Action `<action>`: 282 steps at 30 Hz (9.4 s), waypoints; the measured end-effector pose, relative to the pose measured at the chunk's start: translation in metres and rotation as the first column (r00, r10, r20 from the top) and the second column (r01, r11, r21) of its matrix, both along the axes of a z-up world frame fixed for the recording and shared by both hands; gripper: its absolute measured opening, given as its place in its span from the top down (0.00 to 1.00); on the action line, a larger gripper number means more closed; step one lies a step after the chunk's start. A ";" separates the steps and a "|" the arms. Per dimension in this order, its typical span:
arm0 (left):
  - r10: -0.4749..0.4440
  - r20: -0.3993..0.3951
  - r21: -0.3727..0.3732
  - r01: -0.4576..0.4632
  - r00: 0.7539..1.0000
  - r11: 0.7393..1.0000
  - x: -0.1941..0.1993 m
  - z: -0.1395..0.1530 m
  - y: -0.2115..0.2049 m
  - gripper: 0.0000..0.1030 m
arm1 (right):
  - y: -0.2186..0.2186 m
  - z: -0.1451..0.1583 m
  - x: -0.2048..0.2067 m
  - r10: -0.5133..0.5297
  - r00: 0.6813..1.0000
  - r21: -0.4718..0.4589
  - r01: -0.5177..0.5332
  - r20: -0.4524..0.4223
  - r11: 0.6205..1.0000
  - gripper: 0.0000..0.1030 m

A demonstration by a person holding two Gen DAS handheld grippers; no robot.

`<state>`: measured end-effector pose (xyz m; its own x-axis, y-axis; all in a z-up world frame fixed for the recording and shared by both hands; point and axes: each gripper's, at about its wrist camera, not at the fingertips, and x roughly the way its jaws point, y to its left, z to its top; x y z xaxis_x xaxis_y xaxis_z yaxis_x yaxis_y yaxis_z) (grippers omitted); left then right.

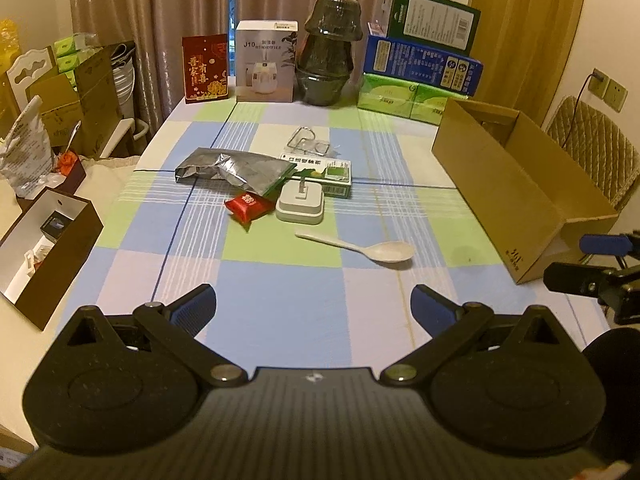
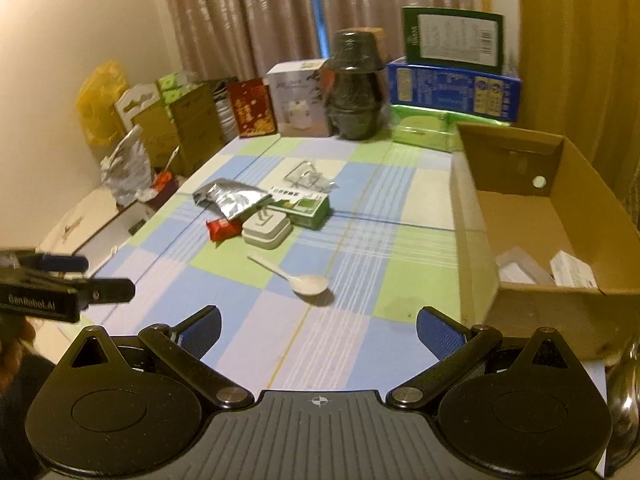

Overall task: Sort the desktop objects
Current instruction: 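Reach down and grasp the white plastic spoon with the right tool, then lift the spoon with the right tool while the left tool approaches the white plug adapter, then grasp the white plug adapter with the left tool, then carry the spoon and plug adapter with both tools over the cardboard box, then open the left tool dropping the plug adapter while the right tool releases the spoon, then withdraw both tools from the cardboard box back over the table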

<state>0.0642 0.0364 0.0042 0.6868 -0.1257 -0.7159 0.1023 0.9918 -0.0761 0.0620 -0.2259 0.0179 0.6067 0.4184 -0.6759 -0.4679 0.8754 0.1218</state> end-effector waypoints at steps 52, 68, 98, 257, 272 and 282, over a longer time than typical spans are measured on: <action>-0.392 -0.077 0.023 0.394 0.917 0.919 0.171 -0.114 0.009 0.01 | 0.098 -0.141 0.164 0.596 0.763 -0.255 -0.646 -0.250 0.720 0.66; -0.374 -0.078 0.001 0.376 0.924 0.927 0.170 -0.115 0.011 0.01 | 0.096 -0.142 0.161 0.597 0.775 -0.275 -0.631 -0.206 0.725 0.68; -0.248 -0.021 0.045 0.248 0.969 0.968 0.193 -0.123 -0.011 0.07 | 0.047 -0.117 0.164 -0.007 0.990 -0.052 0.000 -0.144 0.999 0.70; -0.216 0.037 -0.116 0.219 0.976 0.969 0.092 0.000 -0.214 0.18 | -0.188 0.023 0.040 -0.474 0.881 0.220 0.464 -0.009 0.858 0.26; -0.109 0.054 -0.070 0.113 0.993 0.991 0.038 0.009 -0.136 0.01 | -0.129 0.035 0.000 -0.411 0.912 0.230 0.397 0.012 0.888 0.02; -0.034 0.033 -0.050 0.036 0.999 0.998 0.020 0.001 -0.077 0.01 | -0.089 0.034 -0.009 -0.318 0.948 0.216 0.306 0.022 0.927 0.02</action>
<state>0.0844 -0.0410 0.0057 0.7041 -0.1858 -0.6854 0.1400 0.9825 -0.1226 0.0528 -0.3149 0.0520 0.7637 0.3286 -0.5557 -0.1864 0.9363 0.2976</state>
